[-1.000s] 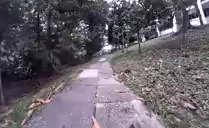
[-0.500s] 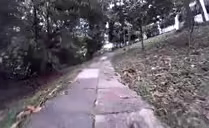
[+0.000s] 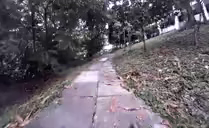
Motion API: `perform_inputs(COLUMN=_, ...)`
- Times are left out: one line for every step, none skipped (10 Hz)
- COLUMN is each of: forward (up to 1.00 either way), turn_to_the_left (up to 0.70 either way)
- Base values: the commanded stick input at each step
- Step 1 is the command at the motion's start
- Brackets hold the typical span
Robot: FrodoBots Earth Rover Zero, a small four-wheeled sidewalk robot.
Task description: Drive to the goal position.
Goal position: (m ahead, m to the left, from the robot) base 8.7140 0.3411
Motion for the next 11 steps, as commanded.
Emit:
perform_inputs(forward=0.7, turn_to_the_left=0.01)
perform_inputs(forward=0.7, turn_to_the_left=0.01)
perform_inputs(forward=0.7, turn_to_the_left=0.01)
perform_inputs(forward=0.7, turn_to_the_left=0.01)
perform_inputs(forward=0.7, turn_to_the_left=0.01)
perform_inputs(forward=0.7, turn_to_the_left=0.01)
perform_inputs(forward=0.7, turn_to_the_left=0.01)
perform_inputs(forward=0.7, turn_to_the_left=0.01)
perform_inputs(forward=0.7, turn_to_the_left=0.01)
perform_inputs(forward=0.7, turn_to_the_left=0.01)
perform_inputs(forward=0.7, turn_to_the_left=0.01)
